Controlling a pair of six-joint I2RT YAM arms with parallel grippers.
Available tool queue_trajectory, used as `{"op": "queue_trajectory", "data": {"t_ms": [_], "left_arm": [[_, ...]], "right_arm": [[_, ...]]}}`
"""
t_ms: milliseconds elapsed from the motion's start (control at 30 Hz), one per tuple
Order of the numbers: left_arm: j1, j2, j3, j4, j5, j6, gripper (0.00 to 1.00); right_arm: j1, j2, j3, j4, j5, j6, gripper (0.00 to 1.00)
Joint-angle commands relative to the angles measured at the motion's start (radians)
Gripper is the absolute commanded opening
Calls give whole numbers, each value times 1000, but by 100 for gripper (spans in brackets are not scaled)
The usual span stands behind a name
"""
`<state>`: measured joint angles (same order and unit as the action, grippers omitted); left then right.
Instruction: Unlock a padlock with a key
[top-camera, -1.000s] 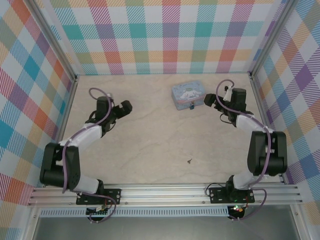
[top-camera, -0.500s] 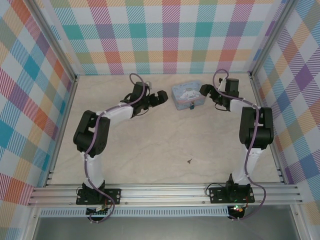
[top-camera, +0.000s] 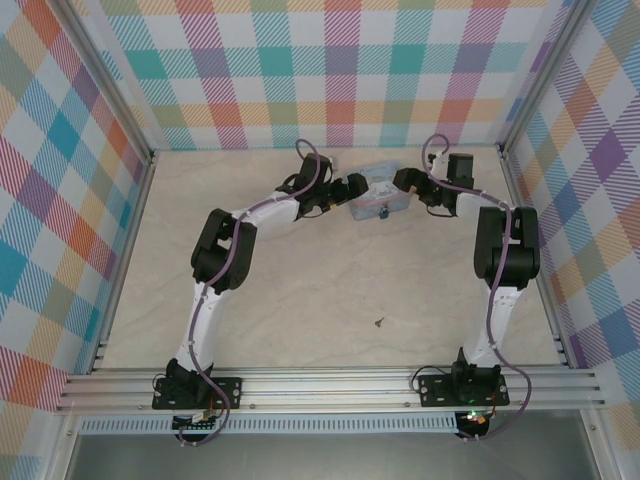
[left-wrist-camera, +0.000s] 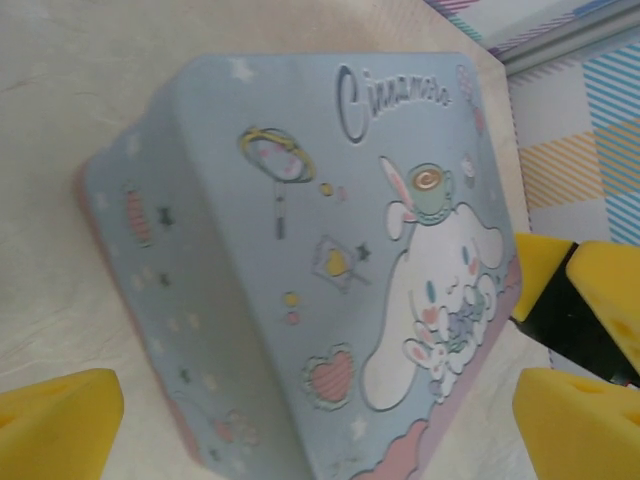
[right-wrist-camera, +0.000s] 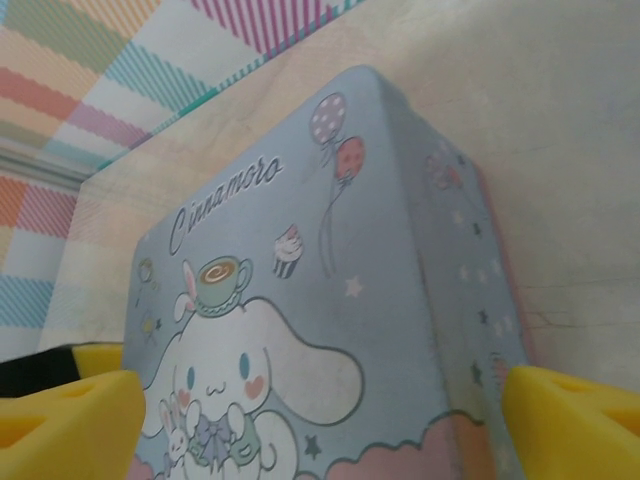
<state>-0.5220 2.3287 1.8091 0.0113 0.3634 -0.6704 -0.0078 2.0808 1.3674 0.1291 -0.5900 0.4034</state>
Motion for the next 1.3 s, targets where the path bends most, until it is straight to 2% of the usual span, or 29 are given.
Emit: {"op": "queue_trajectory", "data": {"t_ms": [0,167,367,733,933,1067,1267], "left_arm": [[-4,19,47,-27,45,-15,100],[-4,3,43,-42,60,9,100],[-4,-70,-37,-53,59,37,100],[-4,-355,-409,7,-7,53,100],[2,-515,-599,14,-88,59,100],[31,-536,-657,31,-85,46,100],[61,-528,-656,40,-84,56,100]], "right_arm": [[12,3,13,-33,-88,-47,91],[40,-30,-32,-32,-122,-55,91],[95,-93,-116,-9,-92,-46,93],[237,-240,-302,61,-59,3,94],[328,-320,-404,77,-29,36,94],[382,-374,-469,69,-5,46,94],[447,-441,-544,42,-4,67,95]]}}
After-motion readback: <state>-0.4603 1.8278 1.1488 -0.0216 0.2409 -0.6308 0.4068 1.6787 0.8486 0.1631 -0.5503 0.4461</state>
